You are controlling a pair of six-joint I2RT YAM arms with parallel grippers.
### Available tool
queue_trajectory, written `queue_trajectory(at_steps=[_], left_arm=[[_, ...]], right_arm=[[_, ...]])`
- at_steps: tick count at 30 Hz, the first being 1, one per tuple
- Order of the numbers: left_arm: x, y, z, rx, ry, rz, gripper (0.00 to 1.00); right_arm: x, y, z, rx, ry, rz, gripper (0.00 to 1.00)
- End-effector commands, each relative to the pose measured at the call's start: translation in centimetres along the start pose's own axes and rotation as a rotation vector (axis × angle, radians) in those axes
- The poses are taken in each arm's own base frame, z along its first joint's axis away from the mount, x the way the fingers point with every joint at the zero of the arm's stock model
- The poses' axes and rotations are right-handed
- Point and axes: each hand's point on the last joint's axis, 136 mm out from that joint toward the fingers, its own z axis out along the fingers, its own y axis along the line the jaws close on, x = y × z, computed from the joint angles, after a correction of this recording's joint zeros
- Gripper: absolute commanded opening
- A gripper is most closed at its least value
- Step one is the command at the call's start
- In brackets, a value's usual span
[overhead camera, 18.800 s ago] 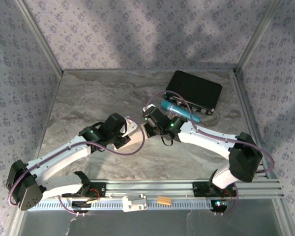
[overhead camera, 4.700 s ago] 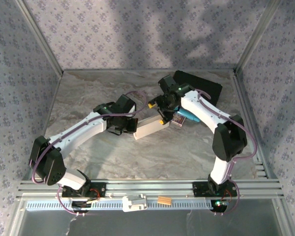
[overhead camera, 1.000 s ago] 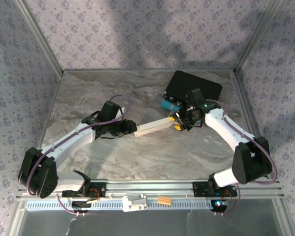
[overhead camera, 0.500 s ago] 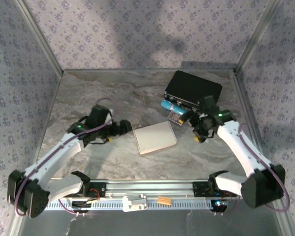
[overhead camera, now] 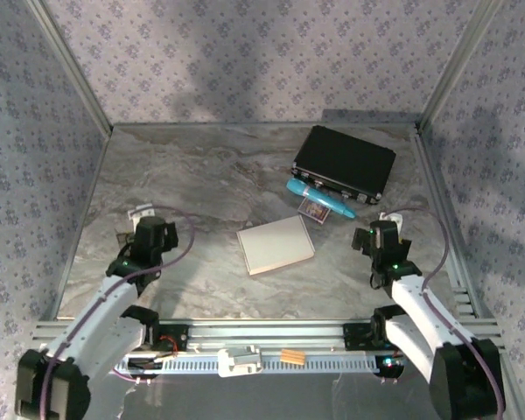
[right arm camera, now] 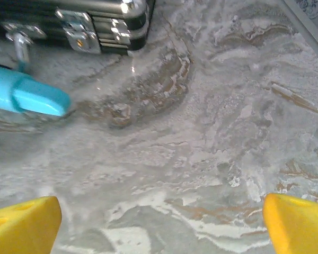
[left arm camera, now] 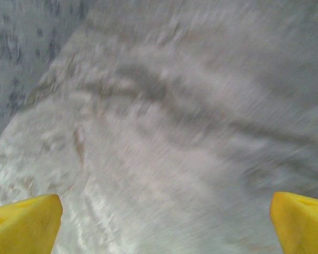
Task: Fold the paper box
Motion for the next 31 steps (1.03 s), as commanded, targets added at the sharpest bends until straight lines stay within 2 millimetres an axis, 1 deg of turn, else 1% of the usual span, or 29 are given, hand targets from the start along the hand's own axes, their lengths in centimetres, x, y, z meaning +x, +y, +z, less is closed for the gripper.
queue_trajectory(at_steps=[1, 3, 5, 9, 10, 11, 12, 13, 14, 15, 16, 17, 18, 19, 20, 21, 23, 24, 31], left_arm=[[-2.6, 0.2, 1.5, 0.061, -0.165, -0.061, 1.00], [-3.0, 0.1, 2.3, 0.108, -0.183, -0.090, 1.00], [-3.8, -0.3, 3.4, 0.139, -0.195, -0.106, 1.00], [-5.9, -1.5, 5.9, 0.179, -0.229, -0.059, 1.00], [-6.2, -2.1, 6.6, 0.213, -0.223, -0.064, 1.00], [-6.8, -2.9, 7.3, 0.246, -0.235, -0.066, 1.00], [-7.3, -3.7, 7.7, 0.282, -0.249, -0.060, 1.00], [-7.9, -4.5, 8.1, 0.307, -0.261, -0.025, 1.00], [-7.7, -4.9, 8.6, 0.316, -0.245, 0.001, 1.00], [-7.3, -5.1, 9.0, 0.322, -0.265, 0.007, 1.00], [-6.5, -5.1, 9.4, 0.316, -0.286, 0.002, 1.00], [-6.4, -4.8, 9.7, 0.301, -0.332, -0.020, 1.00], [-6.9, -4.6, 9.8, 0.296, -0.354, -0.034, 1.00], [-6.5, -4.4, 10.2, 0.289, -0.274, -0.033, 1.00], [-6.3, -4.2, 11.0, 0.266, -0.236, -0.043, 1.00], [-6.8, -4.2, 11.0, 0.268, -0.273, -0.046, 1.00], [-6.5, -4.3, 11.0, 0.271, -0.236, -0.042, 1.00], [-6.6, -4.2, 11.0, 0.269, -0.256, -0.047, 1.00], [-6.5, -4.2, 11.0, 0.265, -0.240, -0.042, 1.00]], right_arm=[[-5.9, 0.4, 0.5, -0.066, -0.261, 0.030, 0.99], [-6.3, 0.3, 1.3, -0.085, -0.281, 0.025, 0.99], [-7.0, 0.8, 2.4, -0.130, -0.297, 0.020, 0.99], [-8.7, 2.2, 4.7, -0.186, -0.303, -0.016, 0.99], [-9.0, 2.5, 5.4, -0.193, -0.275, -0.049, 0.99], [-9.4, 2.9, 5.7, -0.203, -0.294, -0.075, 0.99], [-9.4, 2.9, 6.1, -0.204, -0.301, -0.079, 0.99], [-8.8, 2.8, 6.7, -0.215, -0.282, -0.065, 0.99], [-8.6, 2.8, 6.8, -0.224, -0.306, -0.056, 0.99], [-8.1, 2.6, 7.0, -0.224, -0.316, -0.049, 0.99], [-7.7, 2.6, 7.2, -0.226, -0.332, -0.047, 0.99], [-7.7, 2.4, 7.4, -0.214, -0.334, -0.040, 0.99], [-7.6, 2.0, 7.7, -0.169, -0.296, -0.037, 0.99], [-8.0, 2.1, 8.0, -0.131, -0.287, -0.052, 0.99], [-8.2, 2.7, 8.2, -0.100, -0.287, -0.098, 0.99], [-7.9, 3.2, 8.1, -0.102, -0.280, -0.114, 0.99], [-8.1, 2.9, 8.1, -0.097, -0.285, -0.102, 0.99], [-8.1, 2.9, 8.2, -0.100, -0.286, -0.102, 0.99], [-8.1, 2.9, 8.2, -0.112, -0.284, -0.096, 0.99]])
